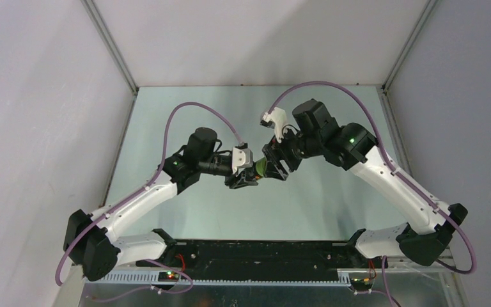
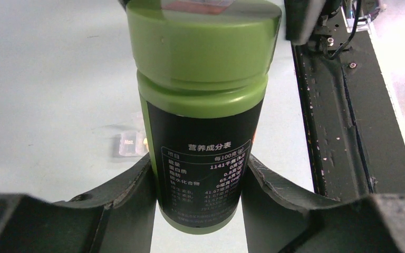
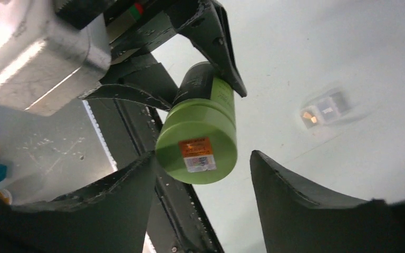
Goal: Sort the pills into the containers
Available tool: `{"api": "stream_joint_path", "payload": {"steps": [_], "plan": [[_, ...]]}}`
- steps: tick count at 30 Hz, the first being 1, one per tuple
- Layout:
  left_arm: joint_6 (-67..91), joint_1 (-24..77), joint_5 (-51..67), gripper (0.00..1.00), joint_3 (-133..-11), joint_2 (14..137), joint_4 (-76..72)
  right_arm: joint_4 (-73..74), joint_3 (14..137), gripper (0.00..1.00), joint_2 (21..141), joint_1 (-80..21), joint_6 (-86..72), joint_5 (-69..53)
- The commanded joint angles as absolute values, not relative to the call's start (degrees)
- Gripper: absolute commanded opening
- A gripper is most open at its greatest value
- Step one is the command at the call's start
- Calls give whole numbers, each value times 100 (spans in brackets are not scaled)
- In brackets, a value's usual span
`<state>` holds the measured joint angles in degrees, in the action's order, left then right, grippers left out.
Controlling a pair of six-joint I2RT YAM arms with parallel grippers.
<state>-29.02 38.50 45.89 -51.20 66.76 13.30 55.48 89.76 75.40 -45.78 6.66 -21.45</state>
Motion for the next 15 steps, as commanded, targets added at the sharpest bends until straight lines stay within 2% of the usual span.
{"api": "stream_joint_path", "payload": {"steps": [1, 4, 10, 15], "plan": [[-3049, 3867, 4877, 0, -5432, 6671, 1192, 5474, 9347, 64, 7638, -4614, 603, -1946], [-3062, 3861, 4862, 0, -5438, 6685, 1170, 5331, 9402, 53, 7751, -4544, 338, -1790], [-2929, 3863, 4579, 0, -5390, 6703, 967, 4682, 9176, 49, 7769, -4488, -1086, -1359], [-2822, 3860, 4311, 0, -5341, 6739, 736, 4918, 9249, 47, 7985, -4650, -3322, 455]]}}
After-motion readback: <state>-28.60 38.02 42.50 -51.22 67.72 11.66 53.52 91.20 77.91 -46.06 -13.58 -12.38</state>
